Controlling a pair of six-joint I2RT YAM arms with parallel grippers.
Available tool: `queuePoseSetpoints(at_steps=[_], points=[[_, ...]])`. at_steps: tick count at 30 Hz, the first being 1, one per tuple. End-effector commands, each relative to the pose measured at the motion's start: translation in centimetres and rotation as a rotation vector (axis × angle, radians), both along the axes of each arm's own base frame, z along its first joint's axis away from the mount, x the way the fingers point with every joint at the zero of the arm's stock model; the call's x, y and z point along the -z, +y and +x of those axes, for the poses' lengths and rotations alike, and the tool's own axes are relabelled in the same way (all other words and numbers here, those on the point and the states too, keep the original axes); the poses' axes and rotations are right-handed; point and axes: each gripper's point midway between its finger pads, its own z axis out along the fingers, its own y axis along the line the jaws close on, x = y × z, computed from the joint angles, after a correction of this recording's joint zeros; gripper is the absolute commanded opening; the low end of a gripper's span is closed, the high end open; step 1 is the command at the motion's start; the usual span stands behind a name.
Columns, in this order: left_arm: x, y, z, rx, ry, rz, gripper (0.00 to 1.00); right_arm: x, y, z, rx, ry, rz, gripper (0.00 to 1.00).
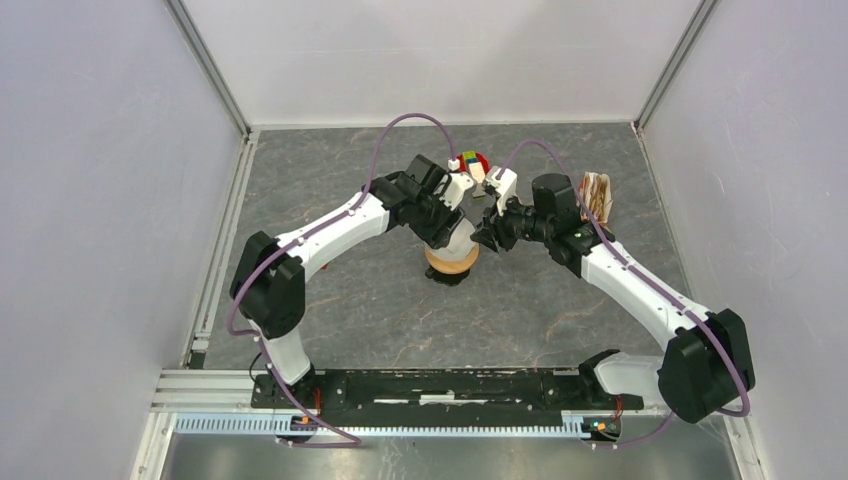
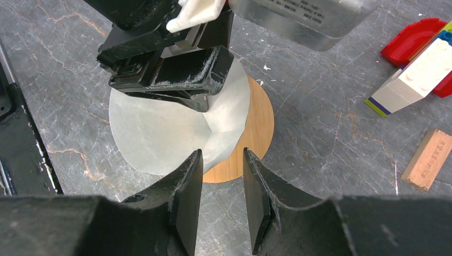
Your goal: Place the coffee filter in the dripper
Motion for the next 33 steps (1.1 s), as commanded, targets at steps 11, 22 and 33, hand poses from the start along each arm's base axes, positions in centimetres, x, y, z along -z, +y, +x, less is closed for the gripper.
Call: queuePoseSetpoints(at_steps=[11,22,33], points=[[-4.8,-0.4,1.4,0.038,-0.131,-0.018,0.76,-2.7,0.3,0.4,-0.001,-0.077,0.038,0.40],[-6.8,-0.3,0.3,0.057,-0.136,-0.062,0.82,-4.5,0.4,0.2,-0.012,-0.113,0.062,0.40],[-8.4,0.3,0.4,0.062,-0.190,-0.062,0.87,-4.6,0.5,0.5,-0.011,-0.110,0.060,0.40]])
